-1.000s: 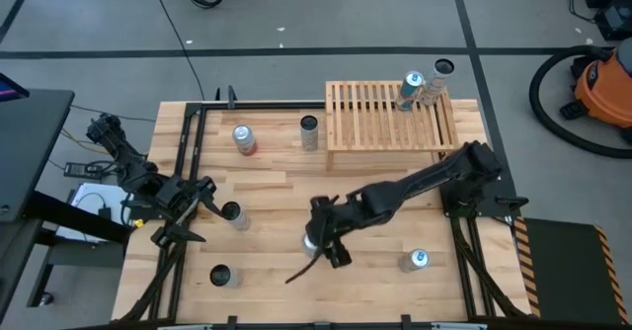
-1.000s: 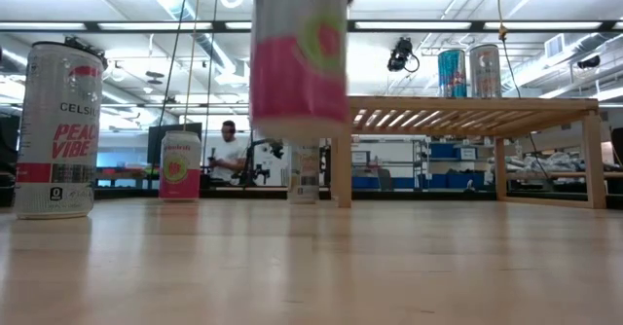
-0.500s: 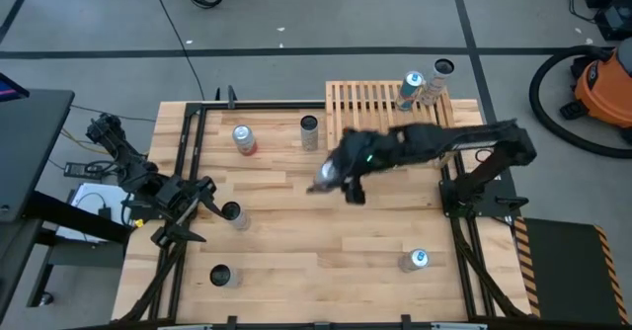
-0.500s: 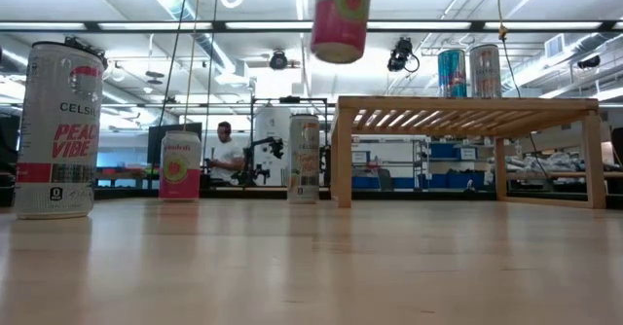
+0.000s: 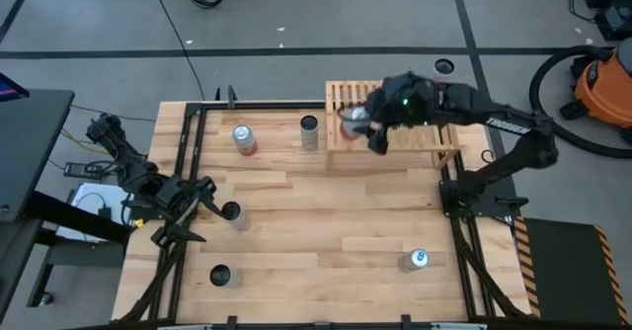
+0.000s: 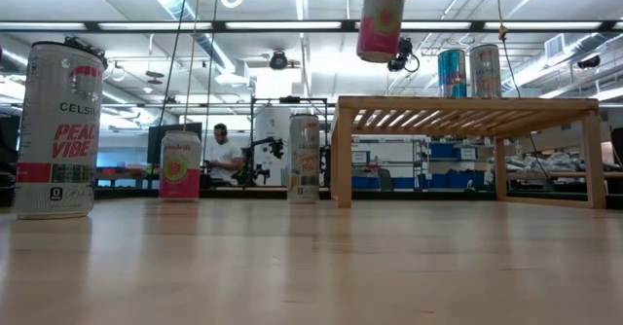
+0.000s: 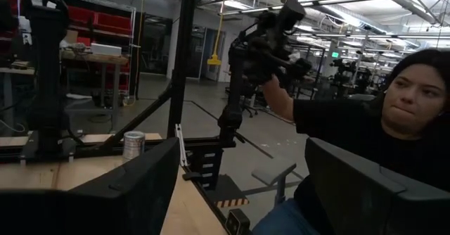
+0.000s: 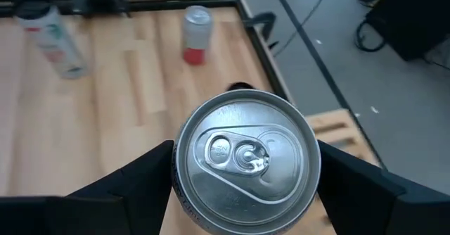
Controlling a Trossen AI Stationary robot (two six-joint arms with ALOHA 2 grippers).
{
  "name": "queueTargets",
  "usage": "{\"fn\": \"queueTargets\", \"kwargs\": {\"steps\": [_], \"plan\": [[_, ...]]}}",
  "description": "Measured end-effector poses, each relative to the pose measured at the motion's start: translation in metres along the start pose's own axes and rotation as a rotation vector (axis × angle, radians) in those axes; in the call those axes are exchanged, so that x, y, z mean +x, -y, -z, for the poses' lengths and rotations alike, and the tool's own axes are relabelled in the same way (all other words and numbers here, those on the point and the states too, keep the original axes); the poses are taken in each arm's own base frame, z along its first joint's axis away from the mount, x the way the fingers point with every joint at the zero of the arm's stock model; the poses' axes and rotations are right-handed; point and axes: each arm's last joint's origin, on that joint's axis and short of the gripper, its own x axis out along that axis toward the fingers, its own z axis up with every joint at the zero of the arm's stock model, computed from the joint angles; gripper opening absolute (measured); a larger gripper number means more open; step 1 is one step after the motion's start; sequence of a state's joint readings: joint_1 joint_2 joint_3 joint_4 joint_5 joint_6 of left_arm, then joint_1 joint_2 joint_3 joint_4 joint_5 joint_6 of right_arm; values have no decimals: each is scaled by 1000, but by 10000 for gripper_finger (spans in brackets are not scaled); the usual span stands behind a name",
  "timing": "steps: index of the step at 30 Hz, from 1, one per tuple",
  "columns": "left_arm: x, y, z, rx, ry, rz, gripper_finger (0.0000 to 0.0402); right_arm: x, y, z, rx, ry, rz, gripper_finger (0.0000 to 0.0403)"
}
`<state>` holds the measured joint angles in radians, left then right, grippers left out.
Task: Place canned beverage on shelf
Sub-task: Put the bottom pink-white soda can on the shelf
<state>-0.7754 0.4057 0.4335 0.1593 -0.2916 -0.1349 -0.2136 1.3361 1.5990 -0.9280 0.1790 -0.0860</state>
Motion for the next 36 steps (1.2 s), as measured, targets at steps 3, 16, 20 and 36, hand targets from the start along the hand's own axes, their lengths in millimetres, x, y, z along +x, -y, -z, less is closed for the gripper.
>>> {"fn": "queueTargets", "kwargs": {"steps": [3,16,20,36], "plan": [[0,0,0,0,0,0,316,0,19,4,9,-23,41,310],[0,0,0,0,0,0,316,-1,97,24,168,-37,81,310],[0,0,0,0,0,0,316,-1,113,31,213,-61,92,310],[0,0,0,21,0,0,316,24,127,45,225,-207,60,310]]}}
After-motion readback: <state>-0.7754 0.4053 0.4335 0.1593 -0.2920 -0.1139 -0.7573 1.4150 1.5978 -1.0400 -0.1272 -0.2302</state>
